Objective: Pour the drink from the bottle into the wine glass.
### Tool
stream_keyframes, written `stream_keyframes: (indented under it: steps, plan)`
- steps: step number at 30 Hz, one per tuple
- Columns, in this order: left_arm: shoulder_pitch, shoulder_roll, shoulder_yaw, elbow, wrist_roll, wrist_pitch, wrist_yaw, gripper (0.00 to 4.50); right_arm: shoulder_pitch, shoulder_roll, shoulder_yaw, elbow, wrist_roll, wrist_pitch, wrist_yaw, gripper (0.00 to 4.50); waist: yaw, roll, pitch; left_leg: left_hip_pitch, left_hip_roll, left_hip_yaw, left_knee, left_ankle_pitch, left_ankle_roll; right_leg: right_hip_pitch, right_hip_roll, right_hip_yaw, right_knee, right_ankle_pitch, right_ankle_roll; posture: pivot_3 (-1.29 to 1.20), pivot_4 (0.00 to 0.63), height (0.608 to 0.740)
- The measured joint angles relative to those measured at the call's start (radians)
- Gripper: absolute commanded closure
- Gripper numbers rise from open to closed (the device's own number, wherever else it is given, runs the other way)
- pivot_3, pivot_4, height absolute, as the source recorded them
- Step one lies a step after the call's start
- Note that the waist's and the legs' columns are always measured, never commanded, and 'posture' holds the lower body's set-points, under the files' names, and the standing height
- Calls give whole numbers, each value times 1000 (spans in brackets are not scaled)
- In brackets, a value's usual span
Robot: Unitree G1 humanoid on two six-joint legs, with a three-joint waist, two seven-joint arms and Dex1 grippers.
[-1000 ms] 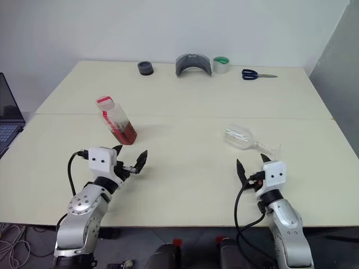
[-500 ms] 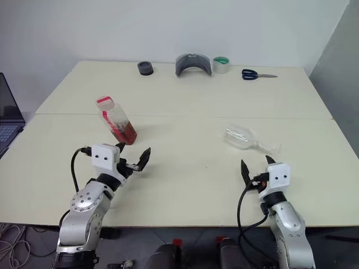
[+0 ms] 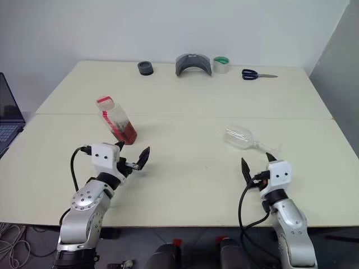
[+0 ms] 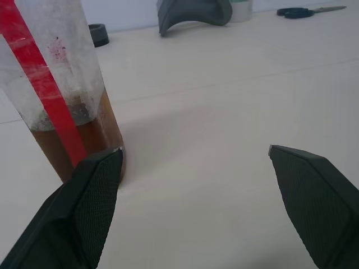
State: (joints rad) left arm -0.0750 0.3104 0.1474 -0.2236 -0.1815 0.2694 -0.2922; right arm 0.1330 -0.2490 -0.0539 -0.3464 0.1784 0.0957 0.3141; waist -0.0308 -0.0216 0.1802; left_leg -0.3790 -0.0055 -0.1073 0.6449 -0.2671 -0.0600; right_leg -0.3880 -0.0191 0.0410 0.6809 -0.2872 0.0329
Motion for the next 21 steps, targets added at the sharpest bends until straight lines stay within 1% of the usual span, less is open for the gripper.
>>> stream_keyframes:
  steps: [3,7,12,14,21]
  plan:
    - [4,11,24,6,0,-10,3,49,-37,-69,60,-10,30,9,121,0,-3,0,0,0,1,0,0,0,0,0,1,0,0,0,0,0,150,740]
    - [5,23,86,27,-12,-19,8,49,-112,-149,95,-82,134,107,243,0,-1,0,0,0,0,-1,0,0,0,0,0,0,0,0,0,0,150,740]
    - [-11,44,120,47,-33,-13,-1,49,-227,-217,95,-136,257,268,308,0,1,0,0,0,0,-1,0,0,0,0,0,-1,0,0,0,0,150,740]
    - [-35,54,127,60,-44,-12,-6,49,-262,-225,95,-154,293,317,319,0,1,0,0,-1,0,-1,0,0,0,0,0,-1,0,0,0,0,150,740]
    - [-94,76,132,125,-46,-11,-3,49,-302,-240,112,-162,316,383,333,0,1,0,0,-1,0,-1,0,0,0,0,0,-1,0,0,0,0,150,740]
